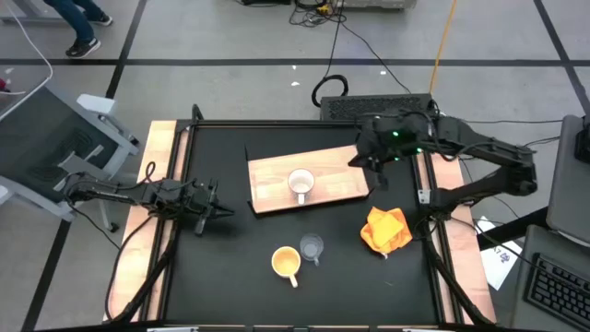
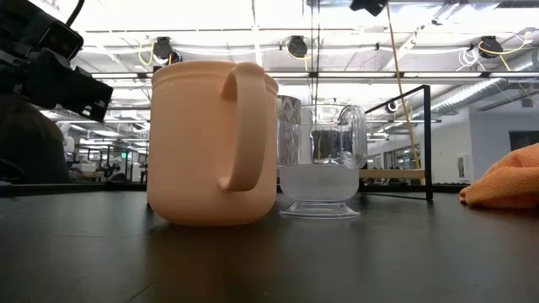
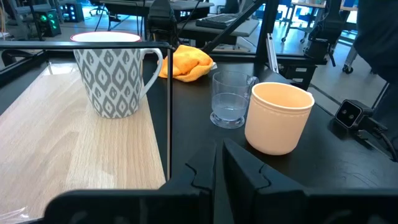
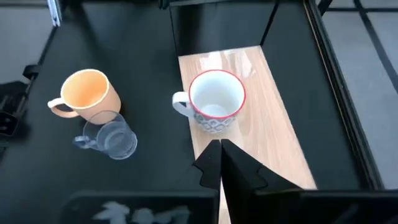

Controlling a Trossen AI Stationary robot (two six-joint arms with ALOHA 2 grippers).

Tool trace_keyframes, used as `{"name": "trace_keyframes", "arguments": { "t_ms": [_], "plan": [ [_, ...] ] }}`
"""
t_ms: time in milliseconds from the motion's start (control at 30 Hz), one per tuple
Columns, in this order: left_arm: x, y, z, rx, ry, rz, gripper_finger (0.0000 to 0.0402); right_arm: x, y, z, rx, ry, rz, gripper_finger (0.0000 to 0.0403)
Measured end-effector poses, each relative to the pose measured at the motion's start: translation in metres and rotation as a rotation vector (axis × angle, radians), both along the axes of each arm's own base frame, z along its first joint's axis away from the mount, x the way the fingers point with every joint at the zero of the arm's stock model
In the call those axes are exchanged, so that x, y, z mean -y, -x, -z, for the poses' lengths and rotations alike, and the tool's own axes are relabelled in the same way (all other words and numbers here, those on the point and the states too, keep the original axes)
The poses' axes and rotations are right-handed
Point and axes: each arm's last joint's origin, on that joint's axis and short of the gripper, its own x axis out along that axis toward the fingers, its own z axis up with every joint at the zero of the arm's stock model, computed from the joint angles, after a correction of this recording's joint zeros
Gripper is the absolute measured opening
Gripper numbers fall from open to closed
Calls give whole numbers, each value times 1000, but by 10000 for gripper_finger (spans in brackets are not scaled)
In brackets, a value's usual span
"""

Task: Stack small to large cups/mugs on shelf
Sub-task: Put the gray patterned mug on the shelf

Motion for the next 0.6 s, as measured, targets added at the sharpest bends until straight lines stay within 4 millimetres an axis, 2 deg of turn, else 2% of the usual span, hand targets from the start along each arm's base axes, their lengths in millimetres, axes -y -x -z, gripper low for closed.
{"name": "trace_keyframes", "arguments": {
  "t_ms": [300, 600],
  "plan": [
    [0, 0, 0, -1, 4, 0, 31, -19, 33, 34, 106, -67, -103, 0],
    [0, 0, -1, 8, -13, 2, 31, -30, 45, 62, 189, -99, -171, 0]
  ]
}}
